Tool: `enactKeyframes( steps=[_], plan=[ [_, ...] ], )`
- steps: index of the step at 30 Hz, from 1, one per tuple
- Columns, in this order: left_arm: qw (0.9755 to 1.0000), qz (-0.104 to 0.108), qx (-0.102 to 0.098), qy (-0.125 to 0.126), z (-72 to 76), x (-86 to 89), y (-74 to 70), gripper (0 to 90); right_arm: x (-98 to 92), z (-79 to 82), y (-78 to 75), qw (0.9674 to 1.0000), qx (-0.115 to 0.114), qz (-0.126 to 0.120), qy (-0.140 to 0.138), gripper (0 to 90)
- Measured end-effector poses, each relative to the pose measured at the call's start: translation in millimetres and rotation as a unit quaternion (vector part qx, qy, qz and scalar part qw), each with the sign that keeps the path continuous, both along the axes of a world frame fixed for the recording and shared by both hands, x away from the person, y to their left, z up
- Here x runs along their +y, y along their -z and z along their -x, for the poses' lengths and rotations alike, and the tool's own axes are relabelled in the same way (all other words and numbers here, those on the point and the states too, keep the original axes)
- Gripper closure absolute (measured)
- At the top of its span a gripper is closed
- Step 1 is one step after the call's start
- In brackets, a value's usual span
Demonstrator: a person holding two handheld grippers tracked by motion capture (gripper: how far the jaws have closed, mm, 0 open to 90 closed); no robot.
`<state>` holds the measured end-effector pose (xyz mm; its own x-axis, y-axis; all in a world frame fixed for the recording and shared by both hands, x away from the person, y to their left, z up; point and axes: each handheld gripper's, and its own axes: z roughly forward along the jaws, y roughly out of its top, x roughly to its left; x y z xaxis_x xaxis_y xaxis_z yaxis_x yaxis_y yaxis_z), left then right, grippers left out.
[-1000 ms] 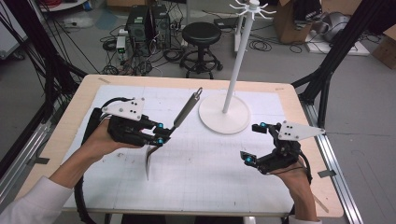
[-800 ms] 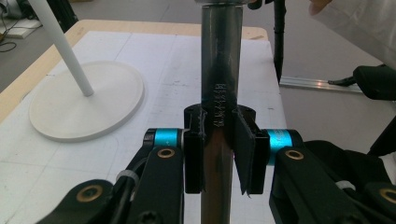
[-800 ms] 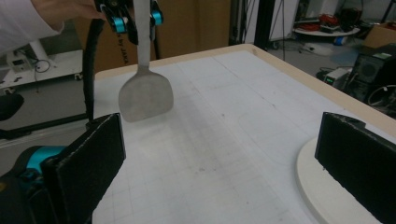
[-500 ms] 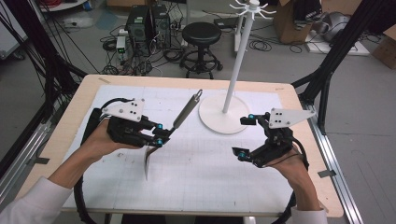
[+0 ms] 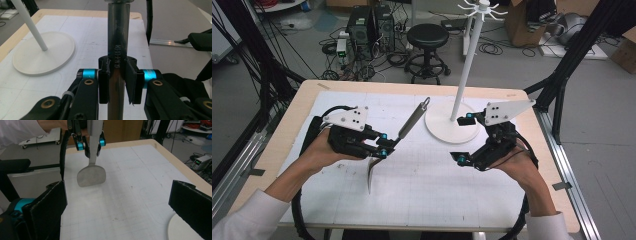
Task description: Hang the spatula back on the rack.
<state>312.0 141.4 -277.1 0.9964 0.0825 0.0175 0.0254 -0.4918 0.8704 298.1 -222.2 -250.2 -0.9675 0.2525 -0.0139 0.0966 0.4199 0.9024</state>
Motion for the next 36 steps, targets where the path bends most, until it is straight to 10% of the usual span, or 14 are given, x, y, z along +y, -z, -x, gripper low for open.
enactKeyframes(
  steps=[36],
  plan=[
    [0.9999, 0.007, -0.002, 0.012, 3.5, -0.7, -1.9, 74.7, 71.3, -9.2, -49.1, 0.9954, -0.003, -0.019, -0.094, 1.2]
  ],
)
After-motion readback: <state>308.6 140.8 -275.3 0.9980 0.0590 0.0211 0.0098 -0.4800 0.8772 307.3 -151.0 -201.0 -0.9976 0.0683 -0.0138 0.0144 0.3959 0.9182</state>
